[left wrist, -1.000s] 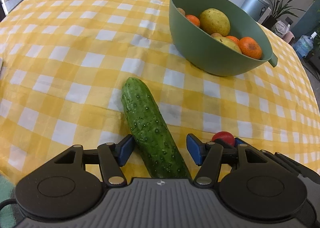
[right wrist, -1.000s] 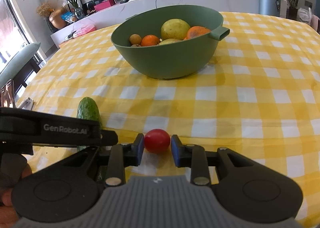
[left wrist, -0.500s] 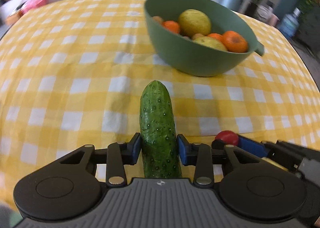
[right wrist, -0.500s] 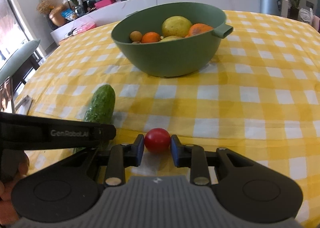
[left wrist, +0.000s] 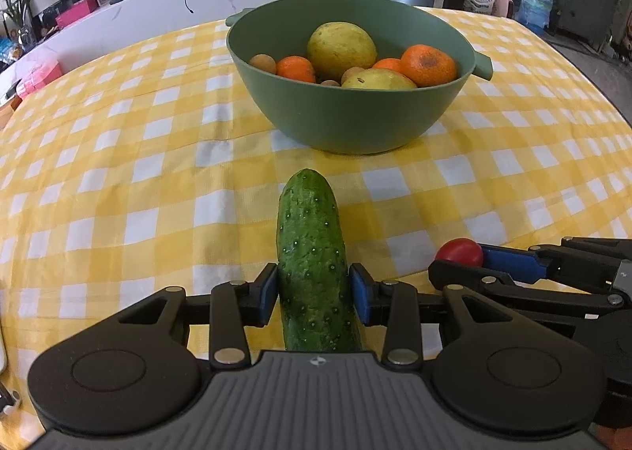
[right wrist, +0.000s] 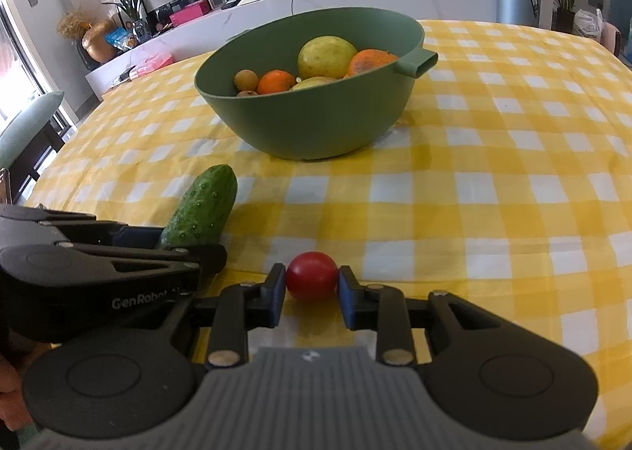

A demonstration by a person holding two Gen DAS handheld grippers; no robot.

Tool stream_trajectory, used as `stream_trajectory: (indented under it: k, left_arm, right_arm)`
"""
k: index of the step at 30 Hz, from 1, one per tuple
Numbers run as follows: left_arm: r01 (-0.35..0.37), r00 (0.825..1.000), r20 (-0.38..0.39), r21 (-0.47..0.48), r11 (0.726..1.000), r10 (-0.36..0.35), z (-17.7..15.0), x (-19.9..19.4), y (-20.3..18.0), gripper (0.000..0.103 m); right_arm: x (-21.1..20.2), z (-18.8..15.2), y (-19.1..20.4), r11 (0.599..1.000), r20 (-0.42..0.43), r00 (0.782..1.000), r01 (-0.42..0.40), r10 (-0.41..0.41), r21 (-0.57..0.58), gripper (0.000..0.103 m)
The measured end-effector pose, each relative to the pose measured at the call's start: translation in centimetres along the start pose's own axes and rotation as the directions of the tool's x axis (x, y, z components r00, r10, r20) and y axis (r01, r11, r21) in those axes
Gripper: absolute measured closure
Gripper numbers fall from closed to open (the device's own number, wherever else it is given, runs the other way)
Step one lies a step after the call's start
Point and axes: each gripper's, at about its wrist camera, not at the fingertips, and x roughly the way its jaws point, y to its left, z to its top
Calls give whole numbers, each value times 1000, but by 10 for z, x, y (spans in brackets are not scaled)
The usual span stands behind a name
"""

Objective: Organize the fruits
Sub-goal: 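Grasp the cucumber with the left tool while the right tool grasps the red tomato, then lift the cucumber and tomato and carry both over the colander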

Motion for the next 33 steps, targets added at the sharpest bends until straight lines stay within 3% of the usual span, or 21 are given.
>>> stream_trajectory:
  k: [9, 15, 23, 33]
  left_arm:
    - [12, 1000, 29, -22, 1000, -12, -4, -5, 1, 61]
    - [13, 995, 103, -40, 999, -9, -4, -22, 3, 61]
    - [51, 983, 180, -72, 996, -37, 5, -52, 8, 61]
    - [85, 953, 296, -81, 993, -57, 34, -85, 12, 61]
  right_arm:
    - [-1, 0, -1, 1000, 7, 1000, -4, 4, 14, 79]
    - [-8, 1, 0, 1000, 49, 999, -12, 11, 7, 79]
    - [-30, 6, 7, 999, 157, 988, -2, 10, -52, 79]
    - [-59, 30, 11, 996, 296, 954, -13, 39, -91, 79]
